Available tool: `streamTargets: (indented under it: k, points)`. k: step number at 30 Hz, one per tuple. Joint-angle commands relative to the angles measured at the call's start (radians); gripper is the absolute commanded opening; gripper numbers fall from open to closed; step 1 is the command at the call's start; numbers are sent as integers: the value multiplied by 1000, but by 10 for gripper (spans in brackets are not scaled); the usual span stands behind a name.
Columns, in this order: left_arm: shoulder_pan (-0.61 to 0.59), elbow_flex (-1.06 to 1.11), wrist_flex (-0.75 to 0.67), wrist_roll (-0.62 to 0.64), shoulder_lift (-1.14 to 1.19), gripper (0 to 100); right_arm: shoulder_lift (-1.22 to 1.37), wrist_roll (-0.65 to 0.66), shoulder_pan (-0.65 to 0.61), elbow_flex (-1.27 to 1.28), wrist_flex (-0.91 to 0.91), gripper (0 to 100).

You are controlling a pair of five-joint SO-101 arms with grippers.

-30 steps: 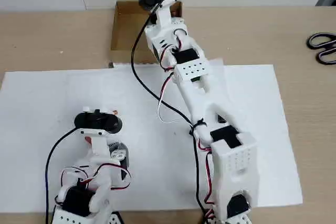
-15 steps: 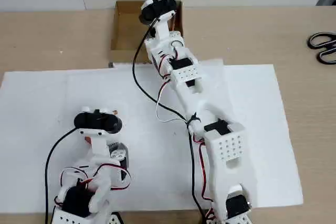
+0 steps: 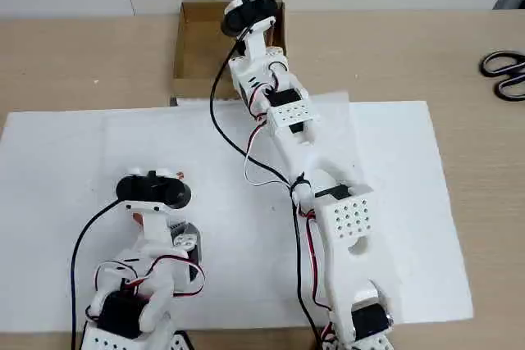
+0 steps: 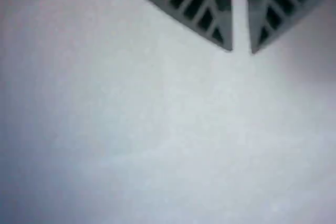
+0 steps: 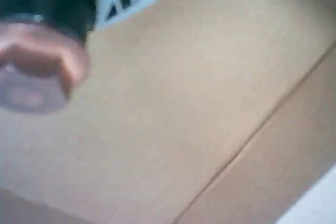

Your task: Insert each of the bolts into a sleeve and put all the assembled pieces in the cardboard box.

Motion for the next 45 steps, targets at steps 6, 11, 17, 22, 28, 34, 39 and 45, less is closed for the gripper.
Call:
streamTargets:
  k: [6,11,17,22,28,34,39,45]
  points:
    - [-5,-5,-29,5,-11,7,-16,-6,5,-72,-27,5]
    - [-5,-5,-29,5,-11,7,-16,-6,7,-72,-25,5]
    - [-5,-5,-29,5,-11,7,-18,-5,8,-72,-24,113]
    - [-5,-5,-29,5,-11,7,-25,-5,1,-87,44,205]
    - [-5,-5,-29,5,-11,7,-27,-5,5,-140,59,205]
    - [-5,-5,-29,5,-11,7,-71,-11,-12,-273,243,205]
    - [-5,-5,-29,5,-11,7,-143,-11,-15,-284,328,205]
    - [-5,-5,-29,5,-11,7,-239,-12,-15,-284,490,205]
